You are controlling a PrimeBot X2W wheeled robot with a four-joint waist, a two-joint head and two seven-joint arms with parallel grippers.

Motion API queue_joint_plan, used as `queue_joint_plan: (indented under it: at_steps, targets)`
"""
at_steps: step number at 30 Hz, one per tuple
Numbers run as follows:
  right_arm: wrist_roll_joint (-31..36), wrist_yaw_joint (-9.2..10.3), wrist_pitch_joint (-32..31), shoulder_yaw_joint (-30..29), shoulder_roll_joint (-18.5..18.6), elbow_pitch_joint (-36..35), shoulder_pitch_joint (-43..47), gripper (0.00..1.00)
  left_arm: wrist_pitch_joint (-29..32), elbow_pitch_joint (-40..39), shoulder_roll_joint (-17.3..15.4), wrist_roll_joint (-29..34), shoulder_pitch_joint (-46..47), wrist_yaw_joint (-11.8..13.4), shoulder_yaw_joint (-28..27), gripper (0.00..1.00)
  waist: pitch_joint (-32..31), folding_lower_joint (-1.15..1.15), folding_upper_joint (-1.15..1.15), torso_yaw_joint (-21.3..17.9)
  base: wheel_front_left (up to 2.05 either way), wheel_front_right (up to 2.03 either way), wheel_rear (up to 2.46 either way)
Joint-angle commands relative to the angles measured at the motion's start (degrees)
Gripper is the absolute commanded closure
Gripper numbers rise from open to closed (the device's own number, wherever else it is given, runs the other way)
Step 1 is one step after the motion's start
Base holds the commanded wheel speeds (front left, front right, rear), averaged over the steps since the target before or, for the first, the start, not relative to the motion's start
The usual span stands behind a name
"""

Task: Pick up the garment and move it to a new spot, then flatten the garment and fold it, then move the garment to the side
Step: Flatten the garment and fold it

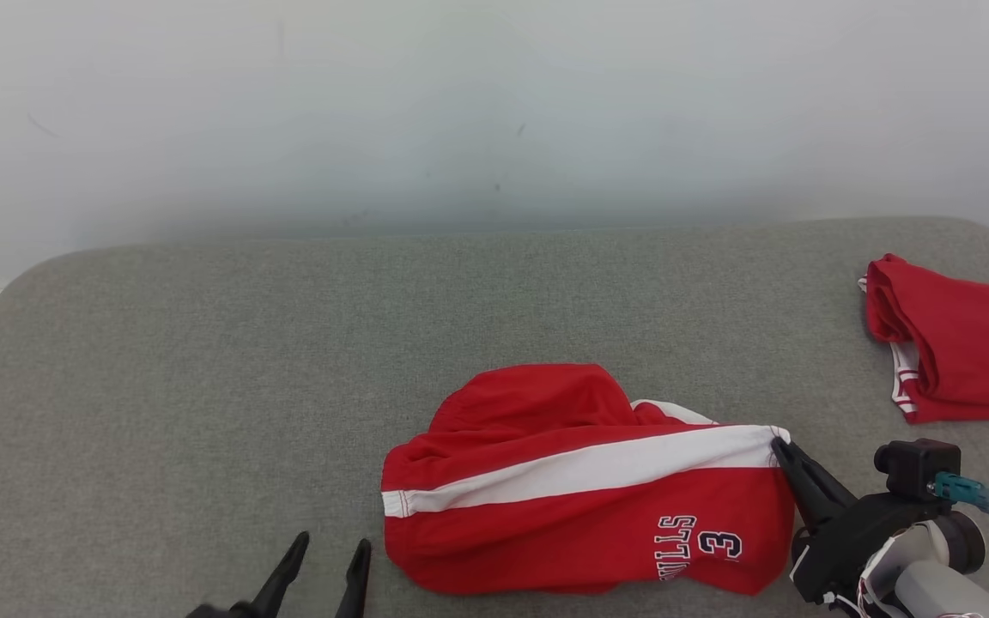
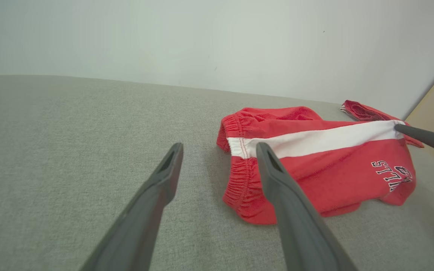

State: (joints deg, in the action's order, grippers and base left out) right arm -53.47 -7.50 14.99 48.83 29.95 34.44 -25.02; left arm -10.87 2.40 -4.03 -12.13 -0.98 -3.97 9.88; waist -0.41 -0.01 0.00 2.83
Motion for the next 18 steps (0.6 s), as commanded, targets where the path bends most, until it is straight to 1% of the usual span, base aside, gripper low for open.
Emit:
queue_joint_plan:
  at_steps: [1,6,13,18]
  targets:
    - [0.4,0.02,0.2,0.0,0.1,-0.4,0.7,1.0,1.6,1.0,-0.4,-0.5,1.5,-0.4,0.5,0.0,0.1,0.01,0.0,-0.2,0.0,0.0,0.0]
    - [1.1,0.02,0.2,0.3,-0.2,-1.2,-0.1,1.0,7.4,4.8,-0.8,-1.5,6.5,-1.2,1.9,0.0,1.0,0.01,0.0,-0.6,0.0,0.0,0.0]
    - [1.3,0.02,0.2,0.8,0.3,-1.8,-1.7,1.0,10.5,8.9,-0.8,-3.0,11.2,-2.0,3.4,0.0,2.8,0.01,0.0,-1.1,0.0,0.0,0.0]
    - [1.4,0.02,0.2,1.6,0.7,-1.6,-2.9,1.0,11.6,10.9,-1.0,-3.8,13.7,-2.5,4.6,0.0,3.7,0.01,0.0,-1.4,0.0,0.0,0.0]
